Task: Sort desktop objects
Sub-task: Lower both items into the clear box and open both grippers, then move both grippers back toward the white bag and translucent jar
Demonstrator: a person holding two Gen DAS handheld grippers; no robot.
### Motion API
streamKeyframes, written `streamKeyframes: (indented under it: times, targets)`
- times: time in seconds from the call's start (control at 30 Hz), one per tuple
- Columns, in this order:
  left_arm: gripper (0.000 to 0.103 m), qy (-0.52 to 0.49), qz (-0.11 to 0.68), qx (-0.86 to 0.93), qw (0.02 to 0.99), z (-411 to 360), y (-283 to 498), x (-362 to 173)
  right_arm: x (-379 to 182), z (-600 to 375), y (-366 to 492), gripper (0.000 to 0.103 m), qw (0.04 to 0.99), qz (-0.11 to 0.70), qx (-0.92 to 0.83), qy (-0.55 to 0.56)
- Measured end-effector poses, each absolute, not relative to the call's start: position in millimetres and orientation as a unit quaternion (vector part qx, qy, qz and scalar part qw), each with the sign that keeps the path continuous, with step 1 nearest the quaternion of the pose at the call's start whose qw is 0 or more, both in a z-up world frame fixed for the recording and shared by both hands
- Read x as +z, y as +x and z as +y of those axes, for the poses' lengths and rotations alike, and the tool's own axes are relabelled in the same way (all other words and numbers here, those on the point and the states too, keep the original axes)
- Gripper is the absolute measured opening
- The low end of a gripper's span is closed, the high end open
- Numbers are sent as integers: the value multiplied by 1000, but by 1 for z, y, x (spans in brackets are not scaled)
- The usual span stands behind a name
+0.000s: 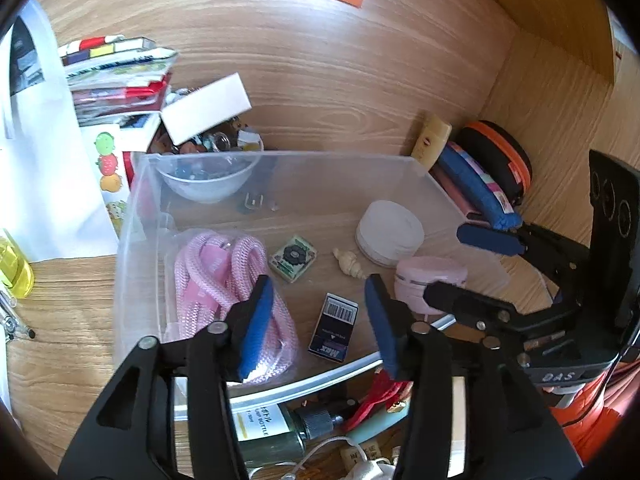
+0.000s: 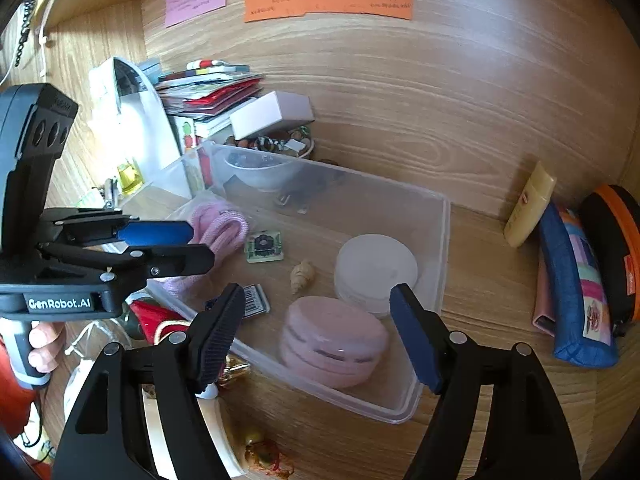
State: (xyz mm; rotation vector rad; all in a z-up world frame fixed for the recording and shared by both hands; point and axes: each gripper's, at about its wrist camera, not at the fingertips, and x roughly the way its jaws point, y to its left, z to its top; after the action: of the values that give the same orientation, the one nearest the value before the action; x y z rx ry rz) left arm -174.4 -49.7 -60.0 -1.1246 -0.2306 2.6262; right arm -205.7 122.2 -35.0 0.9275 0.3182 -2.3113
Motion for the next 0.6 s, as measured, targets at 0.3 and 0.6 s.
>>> streamKeyframes:
  times: [0.3, 0.6]
  targets:
    - [61, -376, -87, 913, 136, -57, -170, -56, -24, 128, -200, 85, 330, 99, -875, 341]
    - [87, -347, -74, 926, 124, -60, -150, -37, -13, 132, -192, 85, 320, 104, -881, 332]
